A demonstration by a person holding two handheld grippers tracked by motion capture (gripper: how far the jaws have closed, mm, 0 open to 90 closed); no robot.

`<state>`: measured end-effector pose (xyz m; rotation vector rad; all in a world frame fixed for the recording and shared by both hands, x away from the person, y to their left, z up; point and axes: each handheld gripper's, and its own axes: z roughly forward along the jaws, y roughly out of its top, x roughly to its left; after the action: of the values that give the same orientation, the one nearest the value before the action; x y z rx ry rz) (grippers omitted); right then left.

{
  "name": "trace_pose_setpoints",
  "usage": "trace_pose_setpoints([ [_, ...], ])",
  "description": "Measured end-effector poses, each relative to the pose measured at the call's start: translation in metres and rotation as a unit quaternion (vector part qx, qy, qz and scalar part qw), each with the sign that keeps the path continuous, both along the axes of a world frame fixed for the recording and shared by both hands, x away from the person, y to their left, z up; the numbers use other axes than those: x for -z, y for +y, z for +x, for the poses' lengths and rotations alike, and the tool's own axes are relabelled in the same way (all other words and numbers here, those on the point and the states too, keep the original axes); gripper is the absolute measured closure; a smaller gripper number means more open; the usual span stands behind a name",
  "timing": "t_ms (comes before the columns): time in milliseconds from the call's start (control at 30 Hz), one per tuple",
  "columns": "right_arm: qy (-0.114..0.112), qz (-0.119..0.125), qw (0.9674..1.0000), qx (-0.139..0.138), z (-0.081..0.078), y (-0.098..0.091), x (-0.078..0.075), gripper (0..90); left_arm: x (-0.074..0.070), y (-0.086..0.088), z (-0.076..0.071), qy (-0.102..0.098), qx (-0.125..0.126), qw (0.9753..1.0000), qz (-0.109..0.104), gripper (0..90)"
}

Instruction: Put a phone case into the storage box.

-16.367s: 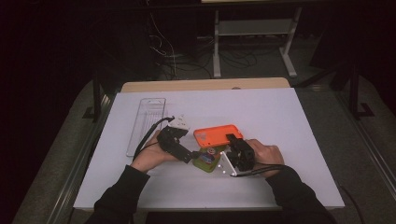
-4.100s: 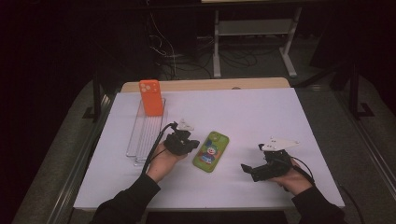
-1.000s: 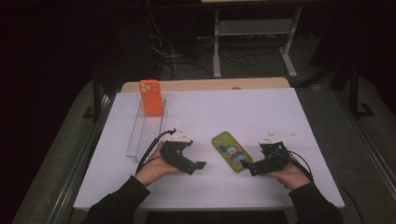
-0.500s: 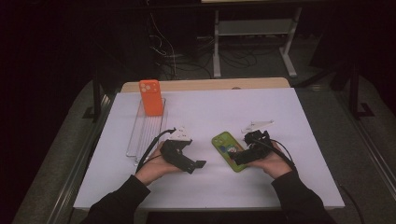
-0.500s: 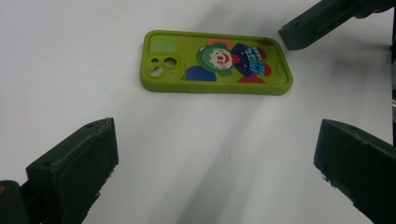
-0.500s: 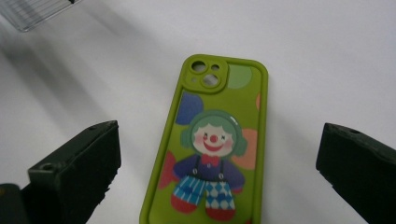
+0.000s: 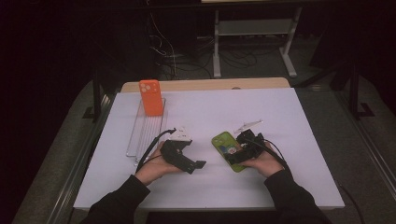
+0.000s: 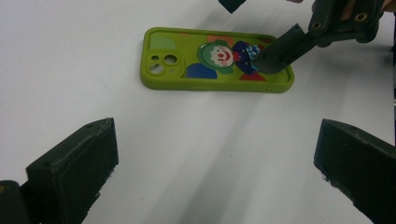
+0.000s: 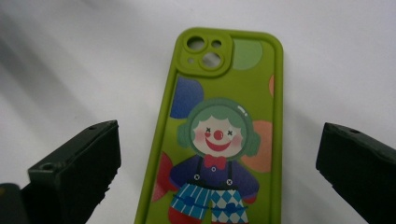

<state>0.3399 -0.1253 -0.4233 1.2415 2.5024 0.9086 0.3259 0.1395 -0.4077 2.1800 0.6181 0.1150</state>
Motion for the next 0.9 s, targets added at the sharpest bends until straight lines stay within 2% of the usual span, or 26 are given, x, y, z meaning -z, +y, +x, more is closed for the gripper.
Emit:
trace_pose_setpoints([
  [100, 0.015, -0.009, 0.9998, 0.007, -0.001, 0.002, 0.002, 0.0, 0.0, 0.0, 0.0, 0.0, -0.001, 1.0, -0.001, 0.0],
  [400, 0.025, -0.04, 0.9989, 0.003, -0.002, 0.008, 0.011, 0.0, 0.001, 0.0, 0.0, 0.002, -0.002, 1.0, -0.003, 0.0],
  [467, 0.02, -0.045, 0.9988, -0.006, -0.002, 0.007, 0.014, 2.1, 0.001, 0.0, 0.0, 0.0, 0.001, 1.0, 0.001, 0.0],
  [567, 0.033, -0.052, 0.9981, 0.002, -0.003, 0.009, 0.015, 3.7, 0.001, 0.0, 0.0, 0.001, 0.002, 1.0, 0.002, 0.0],
  [667, 0.031, -0.058, 0.9978, -0.004, -0.003, 0.01, 0.017, 6.3, 0.001, 0.0, 0.0, 0.001, 0.001, 1.0, 0.002, 0.0],
  [700, 0.037, -0.059, 0.9976, -0.001, -0.004, 0.01, 0.017, 7.2, 0.001, 0.0, 0.0, 0.002, 0.001, 1.0, 0.002, 0.0],
  [900, 0.031, -0.062, 0.9976, 0.007, -0.006, 0.011, 0.017, 10.4, 0.002, 0.0, 0.0, 0.004, -0.001, 1.0, 0.002, 0.0],
])
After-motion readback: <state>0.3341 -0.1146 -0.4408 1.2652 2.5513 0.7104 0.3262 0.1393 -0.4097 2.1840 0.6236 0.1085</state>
